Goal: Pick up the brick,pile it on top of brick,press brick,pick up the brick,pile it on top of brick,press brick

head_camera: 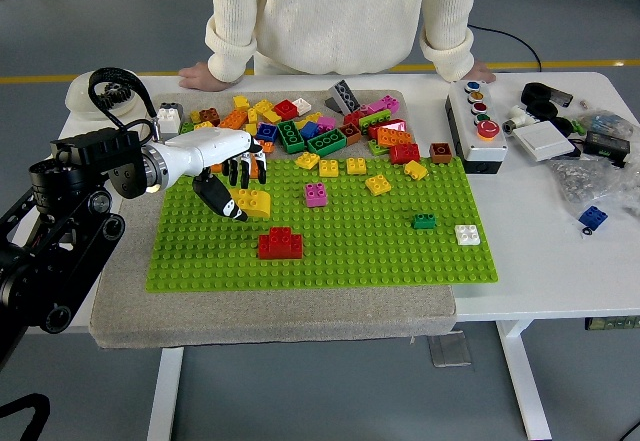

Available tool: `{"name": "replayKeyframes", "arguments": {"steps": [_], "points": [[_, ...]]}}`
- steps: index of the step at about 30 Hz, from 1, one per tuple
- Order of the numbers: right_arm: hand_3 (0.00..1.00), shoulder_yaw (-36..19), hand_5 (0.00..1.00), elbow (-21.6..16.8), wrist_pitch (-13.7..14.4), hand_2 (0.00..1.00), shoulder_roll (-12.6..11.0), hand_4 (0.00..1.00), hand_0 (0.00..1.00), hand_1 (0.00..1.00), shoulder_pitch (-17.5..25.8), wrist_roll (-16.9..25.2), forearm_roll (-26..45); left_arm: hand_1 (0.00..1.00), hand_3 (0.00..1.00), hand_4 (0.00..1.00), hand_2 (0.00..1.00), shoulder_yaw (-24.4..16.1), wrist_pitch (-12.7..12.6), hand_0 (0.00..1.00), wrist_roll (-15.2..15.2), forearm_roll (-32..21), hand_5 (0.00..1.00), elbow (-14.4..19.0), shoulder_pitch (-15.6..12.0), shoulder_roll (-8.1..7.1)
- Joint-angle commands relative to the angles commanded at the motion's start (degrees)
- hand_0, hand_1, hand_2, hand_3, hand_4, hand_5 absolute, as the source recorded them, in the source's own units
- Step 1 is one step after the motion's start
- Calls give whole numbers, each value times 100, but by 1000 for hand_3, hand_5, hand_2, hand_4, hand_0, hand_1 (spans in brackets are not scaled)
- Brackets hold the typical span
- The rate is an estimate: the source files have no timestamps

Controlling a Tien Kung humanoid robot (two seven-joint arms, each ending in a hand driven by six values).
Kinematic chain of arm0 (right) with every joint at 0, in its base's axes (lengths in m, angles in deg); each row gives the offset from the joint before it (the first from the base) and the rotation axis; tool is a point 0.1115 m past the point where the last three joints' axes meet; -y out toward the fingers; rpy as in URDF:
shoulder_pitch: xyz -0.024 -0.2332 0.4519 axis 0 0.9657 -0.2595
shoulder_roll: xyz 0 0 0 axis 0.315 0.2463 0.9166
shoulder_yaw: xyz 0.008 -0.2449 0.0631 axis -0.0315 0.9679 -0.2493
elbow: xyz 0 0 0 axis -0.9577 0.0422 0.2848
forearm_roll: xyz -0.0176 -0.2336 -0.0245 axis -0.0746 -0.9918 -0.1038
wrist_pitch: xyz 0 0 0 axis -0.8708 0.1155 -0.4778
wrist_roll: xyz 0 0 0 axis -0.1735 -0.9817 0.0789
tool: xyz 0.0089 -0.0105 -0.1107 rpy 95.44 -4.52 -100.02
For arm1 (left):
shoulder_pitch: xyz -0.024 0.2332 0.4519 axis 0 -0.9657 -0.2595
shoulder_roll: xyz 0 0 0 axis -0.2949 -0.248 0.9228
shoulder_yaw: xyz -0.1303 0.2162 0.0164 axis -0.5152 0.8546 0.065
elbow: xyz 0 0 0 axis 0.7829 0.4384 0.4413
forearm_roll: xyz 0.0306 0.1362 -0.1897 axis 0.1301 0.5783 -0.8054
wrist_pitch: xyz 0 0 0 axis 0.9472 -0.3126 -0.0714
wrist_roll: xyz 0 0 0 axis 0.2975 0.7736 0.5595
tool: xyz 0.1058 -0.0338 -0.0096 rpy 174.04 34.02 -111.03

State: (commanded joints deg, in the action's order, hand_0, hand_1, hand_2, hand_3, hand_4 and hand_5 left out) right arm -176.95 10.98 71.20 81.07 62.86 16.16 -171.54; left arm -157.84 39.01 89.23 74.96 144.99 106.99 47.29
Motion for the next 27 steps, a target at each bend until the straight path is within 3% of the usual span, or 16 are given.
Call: {"name": "replayKeyframes", "arguments": {"steps": [12, 27], "points": [[586, 13, 342, 0, 0, 722, -1, 808, 740, 653, -10, 1, 26, 405, 516, 915, 411, 111, 0, 434, -77, 0, 2, 164, -76, 69], [586, 45, 341, 0, -6, 722, -4, 807, 741, 654, 0, 5, 14, 405, 516, 913, 411, 214, 0, 432, -146, -121, 2, 109, -119, 178]]}}
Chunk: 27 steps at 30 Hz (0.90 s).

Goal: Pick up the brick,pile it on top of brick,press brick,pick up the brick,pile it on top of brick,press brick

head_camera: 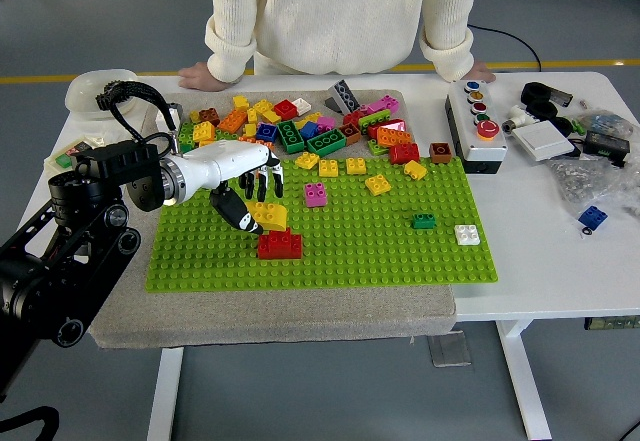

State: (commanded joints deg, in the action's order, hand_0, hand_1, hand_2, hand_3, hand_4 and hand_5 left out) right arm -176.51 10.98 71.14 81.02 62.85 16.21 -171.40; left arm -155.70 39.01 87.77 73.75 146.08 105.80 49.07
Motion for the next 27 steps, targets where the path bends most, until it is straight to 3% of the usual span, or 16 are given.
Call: {"name": "replayKeyframes", "arguments": {"steps": [17, 27], "points": [[587, 14, 340, 0, -8, 722, 4, 807, 739, 654, 6, -1, -6, 405, 516, 913, 410, -48, -2, 432, -26, -115, 2, -47, 25, 48], [586, 27, 338, 0, -10, 722, 0, 805, 740, 654, -13, 2, 8, 405, 516, 912, 410, -19, -222, 433, -50, -249, 2, -191, 59, 110]]}}
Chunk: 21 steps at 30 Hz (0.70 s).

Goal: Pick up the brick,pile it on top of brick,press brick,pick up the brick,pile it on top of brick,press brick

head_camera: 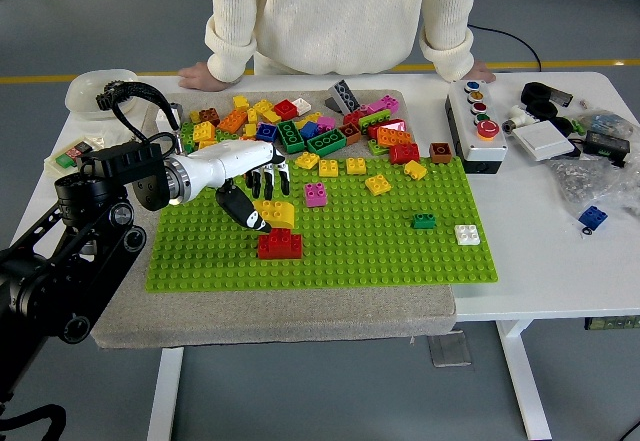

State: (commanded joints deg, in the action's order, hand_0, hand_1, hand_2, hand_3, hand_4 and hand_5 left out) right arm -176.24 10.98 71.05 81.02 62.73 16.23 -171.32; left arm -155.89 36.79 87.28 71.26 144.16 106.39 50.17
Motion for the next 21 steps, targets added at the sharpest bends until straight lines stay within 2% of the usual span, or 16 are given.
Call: {"name": "replayKeyframes", "arguments": {"steps": [6, 21], "points": [[586, -11, 338, 0, 5, 722, -9, 806, 740, 654, 0, 0, -4, 405, 515, 913, 410, 18, -113, 434, -28, -53, 2, -39, 3, 28], [585, -15, 339, 0, 6, 722, -8, 805, 739, 653, -1, 3, 1, 406, 516, 912, 411, 78, -71, 438, -64, -102, 2, 39, -69, 42]]}}
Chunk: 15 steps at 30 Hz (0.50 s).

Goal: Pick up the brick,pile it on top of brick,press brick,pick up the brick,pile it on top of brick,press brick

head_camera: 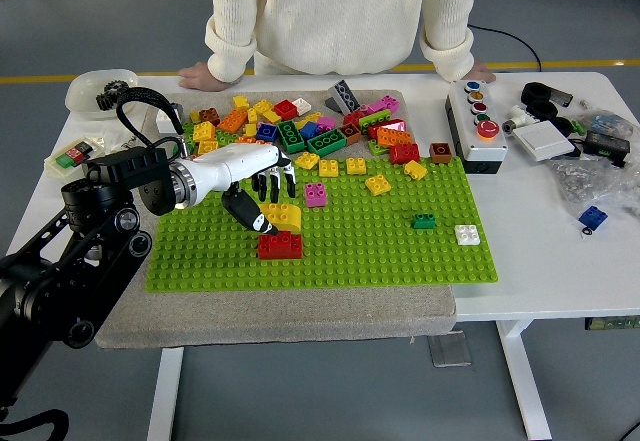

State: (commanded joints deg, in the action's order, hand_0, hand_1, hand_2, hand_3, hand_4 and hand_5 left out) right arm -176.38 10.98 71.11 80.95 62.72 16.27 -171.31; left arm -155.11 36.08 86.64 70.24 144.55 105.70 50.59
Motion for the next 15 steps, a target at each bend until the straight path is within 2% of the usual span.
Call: {"name": "replayKeyframes", "arguments": {"steps": [15], "points": [[585, -3, 337, 0, 3, 720, -7, 804, 740, 654, -5, 0, 14, 406, 516, 910, 411, 51, -104, 438, 23, -80, 2, -175, -24, 52]]}}
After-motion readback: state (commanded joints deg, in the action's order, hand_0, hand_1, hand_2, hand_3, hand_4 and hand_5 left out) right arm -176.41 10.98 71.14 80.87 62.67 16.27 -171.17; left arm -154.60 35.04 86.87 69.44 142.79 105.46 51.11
